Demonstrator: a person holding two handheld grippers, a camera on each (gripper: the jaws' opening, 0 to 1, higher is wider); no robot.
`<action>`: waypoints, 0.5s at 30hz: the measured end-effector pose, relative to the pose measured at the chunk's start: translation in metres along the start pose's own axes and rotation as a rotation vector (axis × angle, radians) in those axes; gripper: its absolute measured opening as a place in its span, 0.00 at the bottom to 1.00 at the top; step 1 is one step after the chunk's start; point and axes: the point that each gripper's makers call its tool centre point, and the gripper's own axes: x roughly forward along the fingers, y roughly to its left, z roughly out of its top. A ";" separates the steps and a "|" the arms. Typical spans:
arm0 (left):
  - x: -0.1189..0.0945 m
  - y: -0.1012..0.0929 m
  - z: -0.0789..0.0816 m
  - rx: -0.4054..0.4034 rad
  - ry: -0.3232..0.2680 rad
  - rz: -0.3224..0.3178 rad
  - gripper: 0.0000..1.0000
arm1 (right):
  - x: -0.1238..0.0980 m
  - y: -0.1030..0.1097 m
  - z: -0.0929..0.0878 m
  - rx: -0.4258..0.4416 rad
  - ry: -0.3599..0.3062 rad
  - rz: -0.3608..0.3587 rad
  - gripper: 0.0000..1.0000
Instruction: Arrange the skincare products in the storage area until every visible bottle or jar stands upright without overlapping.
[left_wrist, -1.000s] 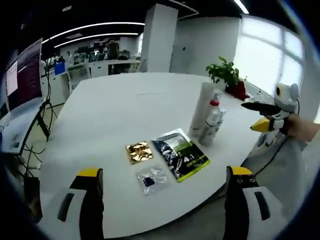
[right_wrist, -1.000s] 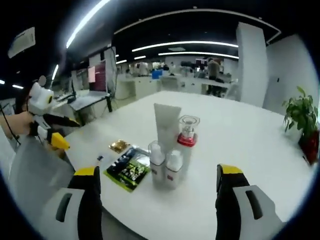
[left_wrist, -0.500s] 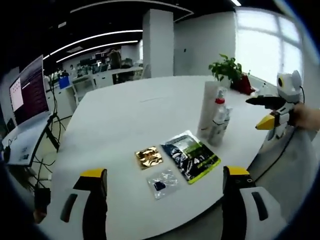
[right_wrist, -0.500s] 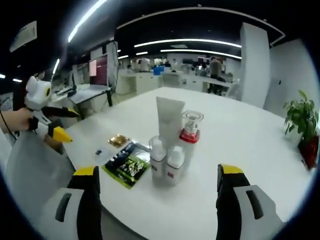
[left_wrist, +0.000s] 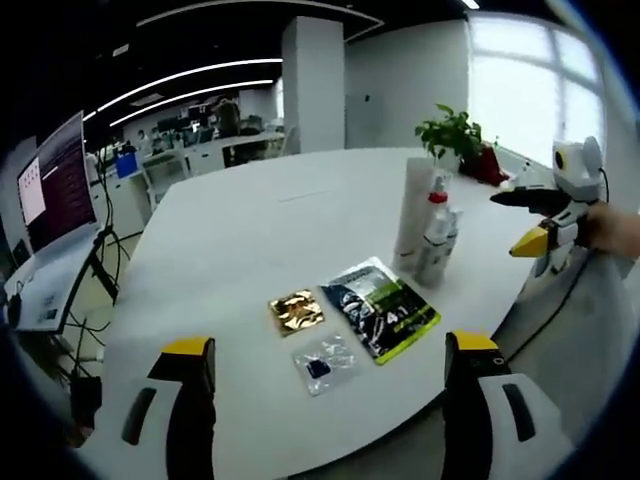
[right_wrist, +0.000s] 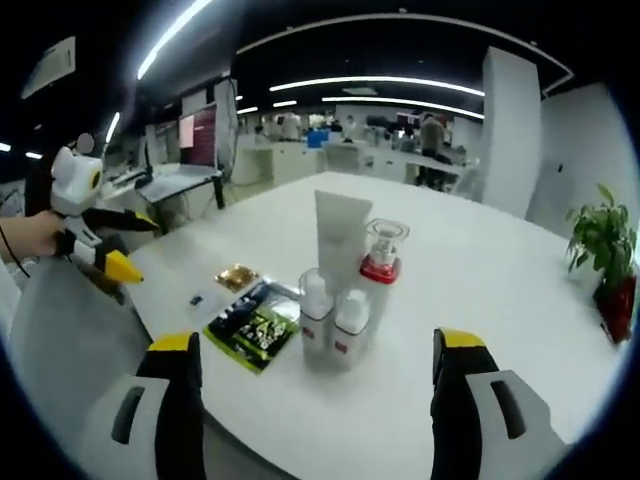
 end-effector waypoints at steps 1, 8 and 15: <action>0.000 0.000 0.000 -0.001 -0.001 0.001 0.92 | 0.000 0.000 0.000 0.001 0.002 0.000 0.95; 0.000 0.000 0.000 -0.005 0.000 0.004 0.91 | 0.000 0.001 -0.001 0.002 0.008 0.004 0.95; 0.000 0.000 0.000 -0.005 0.005 0.008 0.91 | 0.003 0.000 -0.003 0.002 0.014 0.009 0.95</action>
